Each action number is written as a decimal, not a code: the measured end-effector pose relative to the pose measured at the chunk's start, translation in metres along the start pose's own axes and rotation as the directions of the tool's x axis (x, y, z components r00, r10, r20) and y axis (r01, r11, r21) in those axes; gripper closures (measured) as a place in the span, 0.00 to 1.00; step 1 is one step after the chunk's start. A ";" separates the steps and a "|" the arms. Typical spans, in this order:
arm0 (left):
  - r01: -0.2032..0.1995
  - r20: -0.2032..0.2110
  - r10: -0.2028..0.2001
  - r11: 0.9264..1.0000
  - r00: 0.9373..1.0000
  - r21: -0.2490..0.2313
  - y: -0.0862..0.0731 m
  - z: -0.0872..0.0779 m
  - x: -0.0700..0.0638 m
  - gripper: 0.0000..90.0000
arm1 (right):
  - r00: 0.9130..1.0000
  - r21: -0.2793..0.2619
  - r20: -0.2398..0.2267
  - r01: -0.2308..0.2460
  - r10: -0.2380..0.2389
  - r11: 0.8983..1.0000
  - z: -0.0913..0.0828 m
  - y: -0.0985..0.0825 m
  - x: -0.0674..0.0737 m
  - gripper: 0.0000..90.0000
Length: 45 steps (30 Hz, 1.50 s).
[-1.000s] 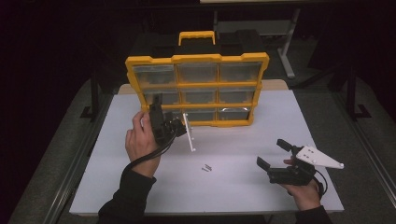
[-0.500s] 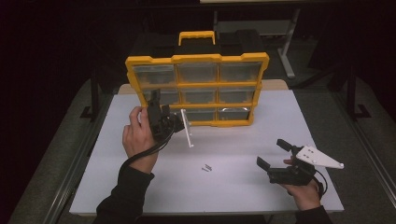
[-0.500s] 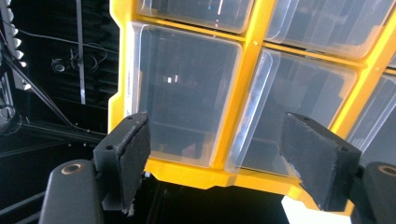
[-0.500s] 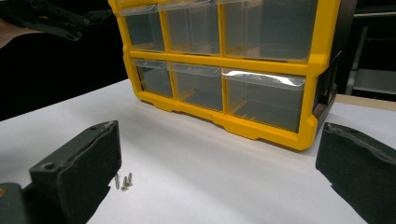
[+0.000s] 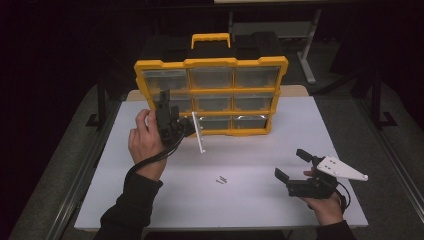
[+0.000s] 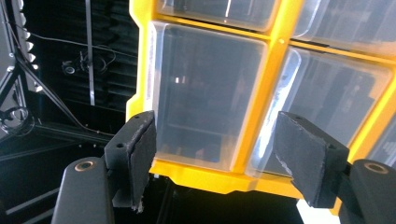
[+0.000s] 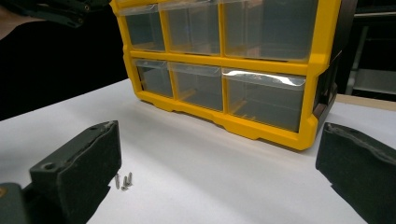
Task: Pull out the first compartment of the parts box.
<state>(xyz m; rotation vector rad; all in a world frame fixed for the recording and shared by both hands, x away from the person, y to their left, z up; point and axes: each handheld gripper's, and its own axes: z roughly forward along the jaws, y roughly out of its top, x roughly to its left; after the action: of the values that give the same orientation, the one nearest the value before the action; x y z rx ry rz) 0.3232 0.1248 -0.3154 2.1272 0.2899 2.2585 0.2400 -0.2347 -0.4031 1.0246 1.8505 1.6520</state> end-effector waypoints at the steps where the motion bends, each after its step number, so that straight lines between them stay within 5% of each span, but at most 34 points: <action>1: 0.000 0.000 0.000 1.000 1.000 0.000 0.000 0.000 0.000 0.34 | 1.000 0.000 0.000 0.000 0.000 1.000 0.000 0.000 0.000 0.00; 18: -0.049 -0.074 0.048 0.999 0.996 -0.009 -0.004 0.016 0.012 0.52 | 1.000 -0.002 0.001 0.000 0.000 1.000 0.000 0.000 -0.001 0.00; 45: -0.127 -0.125 0.124 0.992 0.984 -0.020 -0.007 0.037 0.023 0.71 | 1.000 -0.002 0.001 -0.001 0.001 1.000 0.000 0.000 -0.001 0.00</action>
<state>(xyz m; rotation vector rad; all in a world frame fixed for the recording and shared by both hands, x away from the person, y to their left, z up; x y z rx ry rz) 0.3576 0.1392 -0.2919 2.0508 0.1289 2.4529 0.2403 -0.2351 -0.4033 1.0256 1.8471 1.6532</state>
